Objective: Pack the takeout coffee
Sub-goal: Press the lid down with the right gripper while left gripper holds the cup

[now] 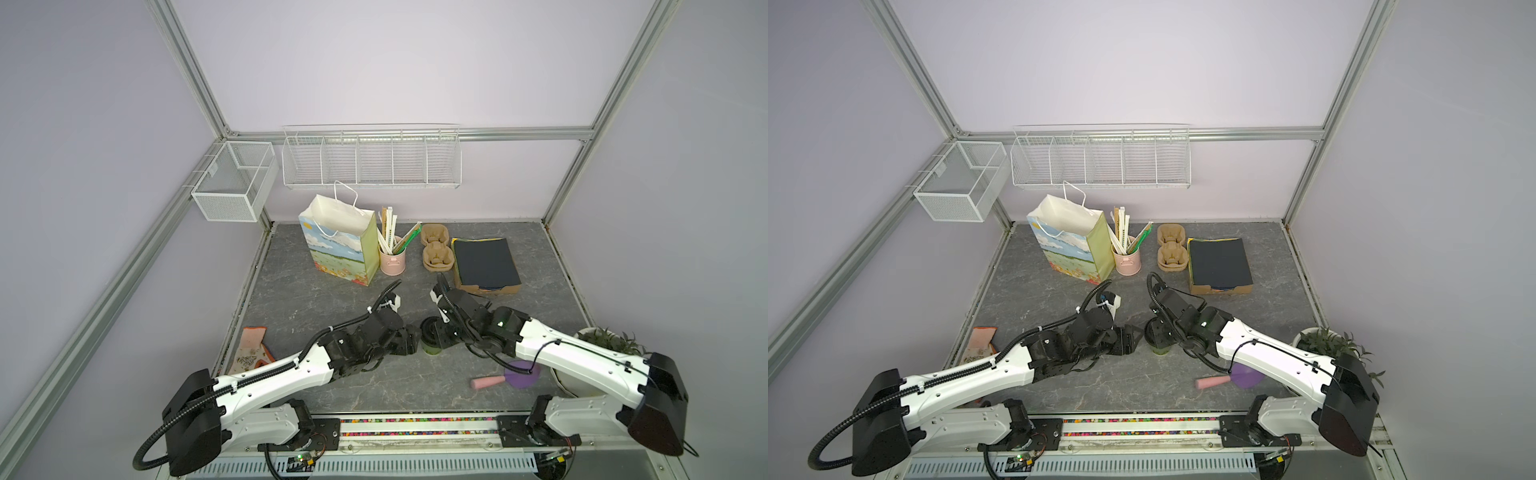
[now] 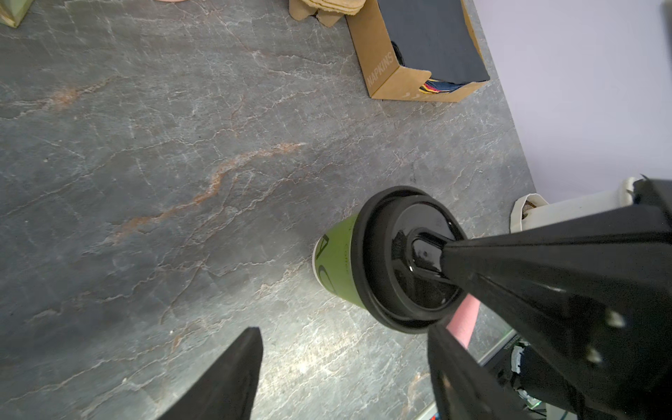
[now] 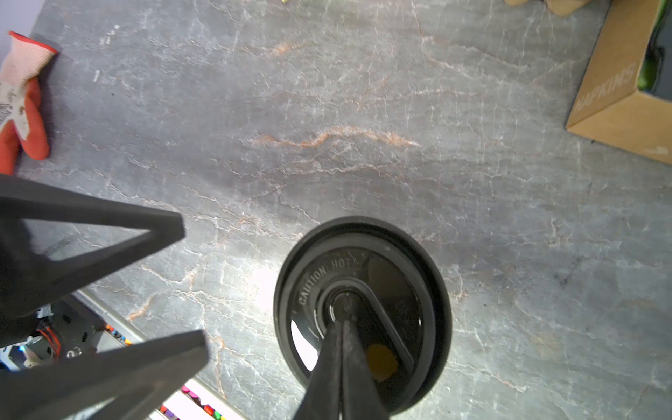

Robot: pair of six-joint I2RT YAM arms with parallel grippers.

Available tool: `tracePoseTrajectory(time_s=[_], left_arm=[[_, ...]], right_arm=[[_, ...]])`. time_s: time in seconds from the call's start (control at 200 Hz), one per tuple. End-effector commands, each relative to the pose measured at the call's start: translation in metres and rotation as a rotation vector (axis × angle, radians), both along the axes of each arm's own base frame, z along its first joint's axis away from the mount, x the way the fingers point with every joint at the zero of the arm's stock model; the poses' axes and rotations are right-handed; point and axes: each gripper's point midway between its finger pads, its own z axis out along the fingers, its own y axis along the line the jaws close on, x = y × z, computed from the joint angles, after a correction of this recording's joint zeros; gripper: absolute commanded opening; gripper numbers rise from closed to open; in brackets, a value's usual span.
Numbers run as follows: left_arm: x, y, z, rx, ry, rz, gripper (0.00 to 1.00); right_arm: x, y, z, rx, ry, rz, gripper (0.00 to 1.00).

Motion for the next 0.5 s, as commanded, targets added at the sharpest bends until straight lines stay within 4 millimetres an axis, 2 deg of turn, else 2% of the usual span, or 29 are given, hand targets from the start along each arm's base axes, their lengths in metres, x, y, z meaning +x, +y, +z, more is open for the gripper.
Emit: tracePoseTrajectory(time_s=[0.0, 0.06, 0.195, 0.315, 0.45, 0.46, 0.495], left_arm=[[0.005, -0.007, 0.01, -0.011, -0.013, -0.001, 0.72], [0.006, -0.009, 0.012, -0.008, -0.015, -0.004, 0.72], [0.008, -0.014, 0.016, 0.001, -0.016, -0.017, 0.73], [0.01, -0.019, 0.013, 0.011, -0.012, -0.026, 0.74], [0.01, -0.03, 0.007, 0.022, 0.014, -0.051, 0.74], [0.011, -0.031, 0.007, 0.023, 0.015, -0.054, 0.74], [0.01, -0.034, 0.005, 0.028, 0.022, -0.062, 0.74]], right_arm=[[0.007, 0.006, 0.011, 0.011, 0.001, 0.024, 0.07], [0.008, 0.003, 0.019, 0.005, -0.009, 0.02, 0.06], [0.009, -0.02, 0.032, 0.02, -0.062, -0.046, 0.12], [0.003, -0.043, 0.021, 0.015, -0.049, -0.108, 0.14], [-0.005, -0.057, 0.009, 0.028, -0.026, -0.151, 0.14], [-0.007, -0.06, 0.001, 0.012, -0.016, -0.155, 0.14], [-0.009, -0.065, -0.004, 0.009, -0.009, -0.166, 0.14]])
